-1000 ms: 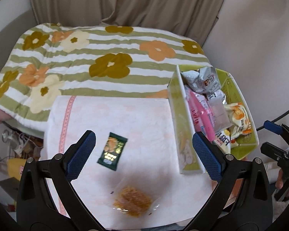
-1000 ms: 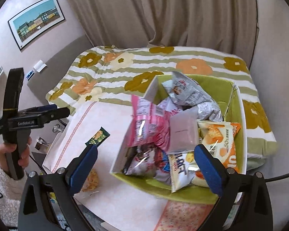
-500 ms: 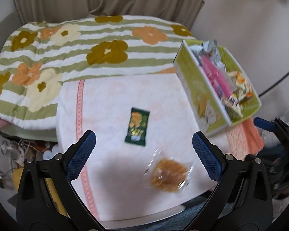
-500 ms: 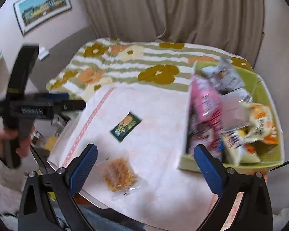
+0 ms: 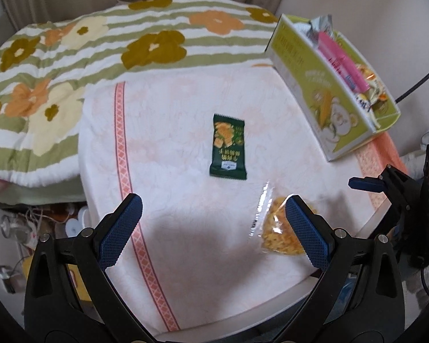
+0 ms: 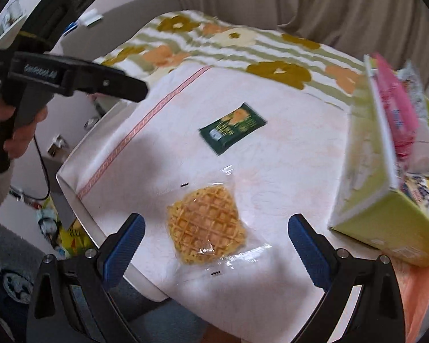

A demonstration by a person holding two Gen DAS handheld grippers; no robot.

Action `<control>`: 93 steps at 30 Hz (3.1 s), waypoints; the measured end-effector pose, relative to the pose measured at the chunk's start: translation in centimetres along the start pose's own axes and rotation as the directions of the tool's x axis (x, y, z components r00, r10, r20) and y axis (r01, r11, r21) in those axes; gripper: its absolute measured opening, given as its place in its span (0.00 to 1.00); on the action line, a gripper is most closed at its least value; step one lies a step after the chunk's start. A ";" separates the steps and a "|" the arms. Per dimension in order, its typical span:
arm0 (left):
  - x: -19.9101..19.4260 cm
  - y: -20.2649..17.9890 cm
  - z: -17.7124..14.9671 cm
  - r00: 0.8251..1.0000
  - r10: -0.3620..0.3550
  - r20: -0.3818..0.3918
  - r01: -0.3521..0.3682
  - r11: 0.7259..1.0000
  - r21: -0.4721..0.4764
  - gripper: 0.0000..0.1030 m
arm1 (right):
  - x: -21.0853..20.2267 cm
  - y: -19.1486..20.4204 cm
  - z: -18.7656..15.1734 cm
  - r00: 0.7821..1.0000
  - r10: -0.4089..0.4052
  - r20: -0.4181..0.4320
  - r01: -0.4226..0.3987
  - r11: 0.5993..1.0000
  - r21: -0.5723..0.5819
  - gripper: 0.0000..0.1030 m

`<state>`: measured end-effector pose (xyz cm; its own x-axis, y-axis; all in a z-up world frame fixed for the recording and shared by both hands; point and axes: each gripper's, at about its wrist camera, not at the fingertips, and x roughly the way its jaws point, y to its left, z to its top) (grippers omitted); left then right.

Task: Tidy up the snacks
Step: 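Move both grippers back over the green packet and wrapped waffle, then grasp the green cracker packet with the left gripper while the right grasps the wrapped waffle, then carry both snacks over the yellow-green box and open both grippers inside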

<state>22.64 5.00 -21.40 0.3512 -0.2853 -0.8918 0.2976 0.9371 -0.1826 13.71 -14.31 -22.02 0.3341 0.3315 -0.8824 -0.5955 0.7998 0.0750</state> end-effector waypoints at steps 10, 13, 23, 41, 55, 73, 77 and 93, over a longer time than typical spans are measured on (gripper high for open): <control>7.6 -1.6 1.4 0.998 -0.004 -0.061 0.005 1.000 0.024 0.88 | 4.2 1.8 -1.7 1.000 -0.024 -0.018 0.020 0.984 -0.176 0.97; 9.2 -2.3 2.1 0.998 0.001 -0.070 0.001 0.999 0.035 0.87 | 4.7 1.8 -2.0 1.000 -0.017 -0.015 0.014 0.982 -0.187 0.97; 11.7 -2.8 3.7 0.995 0.029 -0.098 -0.025 0.999 0.042 0.87 | 6.9 1.5 -1.6 0.997 0.071 -0.030 -0.076 0.975 -0.207 0.97; 13.7 -3.2 4.8 0.991 0.044 -0.128 -0.038 0.998 0.052 0.76 | 8.0 2.5 -0.8 0.996 0.079 -0.045 -0.088 0.966 -0.243 0.71; 14.5 -4.2 6.2 0.985 0.102 -0.141 -0.091 0.992 0.085 0.61 | 5.1 0.8 -0.5 0.999 0.054 0.003 -0.053 0.991 -0.122 0.71; 10.1 -3.1 6.2 0.991 0.098 -0.090 -0.092 0.994 0.065 0.39 | 1.3 -1.5 0.8 0.999 -0.025 0.042 0.023 0.999 0.046 0.71; 6.6 -3.3 6.6 0.996 0.077 -0.041 -0.075 0.996 0.056 0.39 | -1.4 -1.0 1.8 0.995 -0.046 0.084 0.039 0.996 0.080 0.71; -4.4 -8.6 9.4 0.988 -0.042 0.147 0.023 0.991 0.131 0.39 | -14.5 -5.7 4.0 0.943 -0.238 0.233 0.136 0.914 0.382 0.71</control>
<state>26.84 -3.71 -12.02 0.4651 -0.3509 -0.8127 0.4189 0.8960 -0.1471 15.18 -21.69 -7.86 0.6265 0.2389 -0.7419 -0.2196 0.9674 0.1261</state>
